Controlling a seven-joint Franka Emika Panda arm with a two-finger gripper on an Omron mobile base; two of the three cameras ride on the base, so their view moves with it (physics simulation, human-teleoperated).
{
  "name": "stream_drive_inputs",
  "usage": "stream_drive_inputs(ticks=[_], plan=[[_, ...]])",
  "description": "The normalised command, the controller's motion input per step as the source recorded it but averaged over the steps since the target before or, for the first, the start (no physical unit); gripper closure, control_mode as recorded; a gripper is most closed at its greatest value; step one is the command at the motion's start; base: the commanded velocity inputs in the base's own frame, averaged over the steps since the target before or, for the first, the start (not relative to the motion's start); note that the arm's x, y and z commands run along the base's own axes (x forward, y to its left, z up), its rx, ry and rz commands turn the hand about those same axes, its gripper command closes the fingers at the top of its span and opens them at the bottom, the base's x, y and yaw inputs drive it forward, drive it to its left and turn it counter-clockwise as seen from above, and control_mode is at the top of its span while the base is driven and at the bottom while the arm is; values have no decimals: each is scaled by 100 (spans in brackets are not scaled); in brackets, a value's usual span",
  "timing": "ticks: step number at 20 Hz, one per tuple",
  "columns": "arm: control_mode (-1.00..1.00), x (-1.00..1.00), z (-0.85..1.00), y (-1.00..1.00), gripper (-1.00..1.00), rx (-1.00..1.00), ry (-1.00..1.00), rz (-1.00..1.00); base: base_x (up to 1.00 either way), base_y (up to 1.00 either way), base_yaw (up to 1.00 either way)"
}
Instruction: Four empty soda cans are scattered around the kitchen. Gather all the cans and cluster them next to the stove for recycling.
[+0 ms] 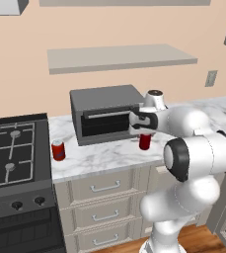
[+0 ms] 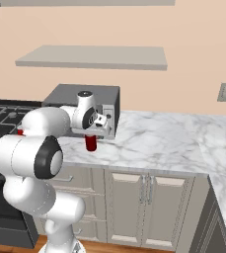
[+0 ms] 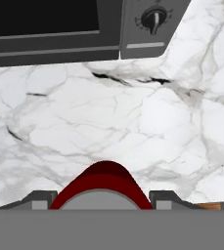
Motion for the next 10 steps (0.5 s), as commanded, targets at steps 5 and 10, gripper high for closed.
stream_drive_inputs(ticks=[5,10], plan=[[100,-16,0,1,100,0,0,0,-27,19,0],[100,0,0,0,100,0,0,0,-33,60,0]])
